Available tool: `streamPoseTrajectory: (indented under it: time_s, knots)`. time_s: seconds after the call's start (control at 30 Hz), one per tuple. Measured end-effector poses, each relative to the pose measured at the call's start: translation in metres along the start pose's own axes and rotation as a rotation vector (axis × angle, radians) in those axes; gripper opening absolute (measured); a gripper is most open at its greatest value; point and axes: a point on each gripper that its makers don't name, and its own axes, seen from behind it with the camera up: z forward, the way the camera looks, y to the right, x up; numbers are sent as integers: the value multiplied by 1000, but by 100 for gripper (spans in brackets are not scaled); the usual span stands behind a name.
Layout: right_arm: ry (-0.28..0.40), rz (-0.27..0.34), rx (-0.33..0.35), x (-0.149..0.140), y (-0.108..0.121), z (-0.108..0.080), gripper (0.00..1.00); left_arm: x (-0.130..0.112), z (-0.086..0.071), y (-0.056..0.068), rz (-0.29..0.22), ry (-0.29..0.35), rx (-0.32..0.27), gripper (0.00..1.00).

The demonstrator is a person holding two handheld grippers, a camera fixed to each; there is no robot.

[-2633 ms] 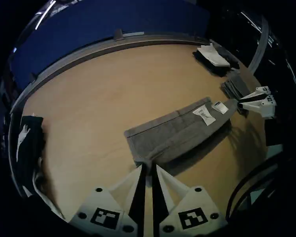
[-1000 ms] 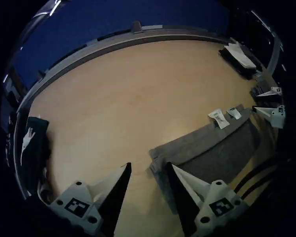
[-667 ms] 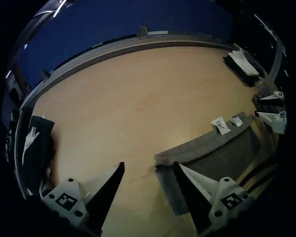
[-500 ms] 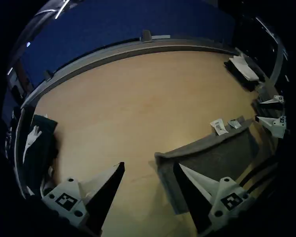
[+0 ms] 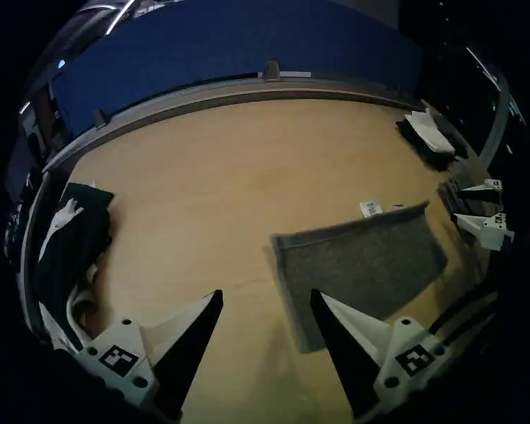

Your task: Fold towel

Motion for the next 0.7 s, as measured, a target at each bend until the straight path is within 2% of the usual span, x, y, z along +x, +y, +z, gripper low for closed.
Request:
streamPoseTrajectory:
  time_s: [0.5,0.7]
  knots:
    - [-41,-38,78,-46,-35,-27,100,-57,-45,6,-64,11,-9,92]
    - [-57,-40,85,-61,-40,-34,100,-72,-53,5,-74,11,-4,92]
